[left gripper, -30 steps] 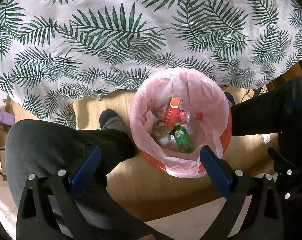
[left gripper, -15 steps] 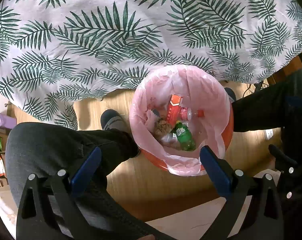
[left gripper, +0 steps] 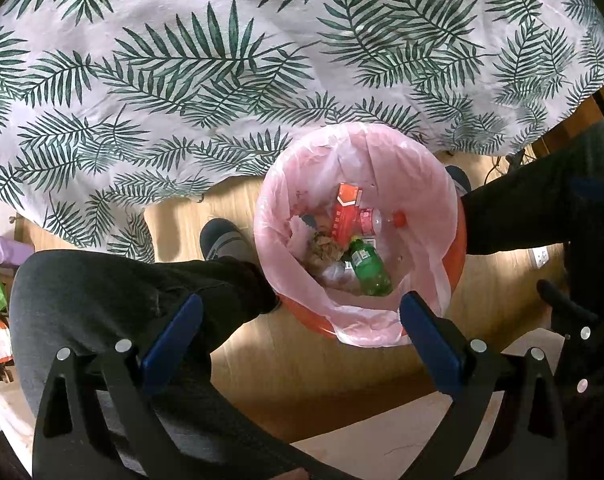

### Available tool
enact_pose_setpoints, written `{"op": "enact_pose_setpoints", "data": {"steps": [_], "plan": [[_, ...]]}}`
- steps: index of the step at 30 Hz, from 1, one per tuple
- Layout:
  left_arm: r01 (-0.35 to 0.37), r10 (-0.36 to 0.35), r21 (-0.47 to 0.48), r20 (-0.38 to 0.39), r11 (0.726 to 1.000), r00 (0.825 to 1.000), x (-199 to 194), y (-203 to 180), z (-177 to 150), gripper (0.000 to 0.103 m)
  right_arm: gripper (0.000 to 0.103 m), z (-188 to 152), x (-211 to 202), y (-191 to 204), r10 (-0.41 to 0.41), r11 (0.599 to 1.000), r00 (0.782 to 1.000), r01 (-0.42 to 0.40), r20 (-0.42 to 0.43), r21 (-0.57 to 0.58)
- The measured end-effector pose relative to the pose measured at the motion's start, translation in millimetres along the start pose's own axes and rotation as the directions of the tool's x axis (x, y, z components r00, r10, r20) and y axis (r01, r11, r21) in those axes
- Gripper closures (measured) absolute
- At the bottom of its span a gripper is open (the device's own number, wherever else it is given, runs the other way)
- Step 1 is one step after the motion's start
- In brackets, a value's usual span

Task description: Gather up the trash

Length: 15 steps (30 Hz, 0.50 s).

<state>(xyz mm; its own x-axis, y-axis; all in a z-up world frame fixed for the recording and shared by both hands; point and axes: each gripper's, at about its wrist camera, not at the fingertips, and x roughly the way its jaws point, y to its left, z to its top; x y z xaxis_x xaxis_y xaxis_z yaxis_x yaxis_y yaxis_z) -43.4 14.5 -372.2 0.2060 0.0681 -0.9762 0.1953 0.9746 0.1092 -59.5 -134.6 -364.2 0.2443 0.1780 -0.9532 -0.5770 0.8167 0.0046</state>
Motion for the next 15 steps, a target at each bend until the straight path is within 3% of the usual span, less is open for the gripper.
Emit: {"op": "enact_pose_setpoints", "data": {"steps": [15], "plan": [[-0.001, 0.001, 0.029, -0.009, 1.000, 1.000, 2.7, -3.6, 0.3, 0.005, 0.006, -0.6, 0.3, 0.0, 0.001, 1.000, 1.000, -0.001, 0.000, 0.000]]}}
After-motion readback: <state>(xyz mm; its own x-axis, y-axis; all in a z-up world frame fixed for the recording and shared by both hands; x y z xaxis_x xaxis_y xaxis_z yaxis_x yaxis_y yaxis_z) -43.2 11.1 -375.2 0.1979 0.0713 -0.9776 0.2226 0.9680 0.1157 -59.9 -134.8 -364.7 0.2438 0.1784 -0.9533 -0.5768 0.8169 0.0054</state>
